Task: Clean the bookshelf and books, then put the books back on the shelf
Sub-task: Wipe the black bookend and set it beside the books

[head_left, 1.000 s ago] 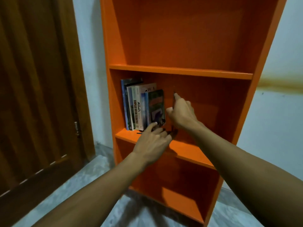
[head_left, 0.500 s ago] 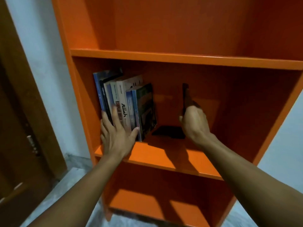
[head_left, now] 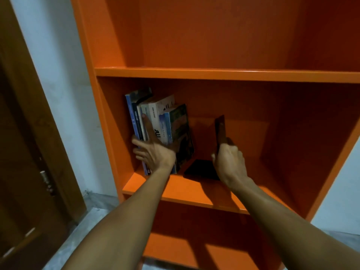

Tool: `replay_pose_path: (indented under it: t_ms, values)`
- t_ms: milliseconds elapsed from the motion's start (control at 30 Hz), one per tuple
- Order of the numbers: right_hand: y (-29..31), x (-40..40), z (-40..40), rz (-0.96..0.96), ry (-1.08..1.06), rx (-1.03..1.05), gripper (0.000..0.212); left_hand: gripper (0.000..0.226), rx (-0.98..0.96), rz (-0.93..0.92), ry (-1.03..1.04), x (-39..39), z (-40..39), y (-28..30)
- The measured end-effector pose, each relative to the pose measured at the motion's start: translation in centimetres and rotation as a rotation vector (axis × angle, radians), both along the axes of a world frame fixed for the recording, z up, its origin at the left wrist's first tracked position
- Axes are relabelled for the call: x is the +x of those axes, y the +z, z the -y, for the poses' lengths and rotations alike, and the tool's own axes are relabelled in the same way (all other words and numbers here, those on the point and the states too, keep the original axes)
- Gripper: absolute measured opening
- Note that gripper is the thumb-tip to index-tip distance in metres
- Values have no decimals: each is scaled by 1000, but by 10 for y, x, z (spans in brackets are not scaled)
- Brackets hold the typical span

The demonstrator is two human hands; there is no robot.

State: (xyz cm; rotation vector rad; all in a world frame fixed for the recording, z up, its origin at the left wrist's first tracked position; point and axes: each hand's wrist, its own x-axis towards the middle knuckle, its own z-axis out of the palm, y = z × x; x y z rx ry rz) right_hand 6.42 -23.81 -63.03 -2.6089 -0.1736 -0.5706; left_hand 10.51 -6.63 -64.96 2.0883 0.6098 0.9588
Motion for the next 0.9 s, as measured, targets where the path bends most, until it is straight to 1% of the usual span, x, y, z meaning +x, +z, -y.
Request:
replay_pose_path:
  t_ms: [100, 200, 267, 300, 400, 467, 533, 633, 700, 833, 867, 900]
  values:
    - [-8, -2, -9, 2, 36, 53, 15, 126, 2, 57, 3, 1, 2, 6]
    - [-11, -1, -16, -10, 53, 95, 22, 124, 8, 125, 39, 3, 6, 7]
    - [-13, 2, -15, -17, 57, 115, 24, 128, -34, 157, 73, 3, 8, 5]
    - [-14, 3, -13, -22, 56, 123, 25, 129, -84, 163, 90, 3, 10, 4]
    - [-20, 6, -6, -43, 56, 169, 25, 136, -242, 100, 126, 6, 15, 0]
    - [-25, 7, -1, -61, 59, 207, 22, 141, -269, 40, 115, 7, 16, -3]
    - [-29, 8, 0, -71, 68, 244, 22, 139, -303, 21, 95, 9, 14, -9]
    - [-36, 11, -1, -68, 87, 293, 27, 130, -366, 7, 70, 8, 11, -17]
    - [-38, 12, -1, -72, 78, 322, 33, 126, -355, -3, 65, 6, 11, -23]
    - [-40, 8, 0, -52, 84, 349, 64, 123, -345, 13, 65, 5, 10, -25]
    - [-40, 7, 1, -69, 85, 343, 66, 123, -355, 18, 68, 6, 10, -23]
    - [-40, 9, 2, -82, 87, 332, 59, 123, -367, 23, 72, 6, 10, -21]
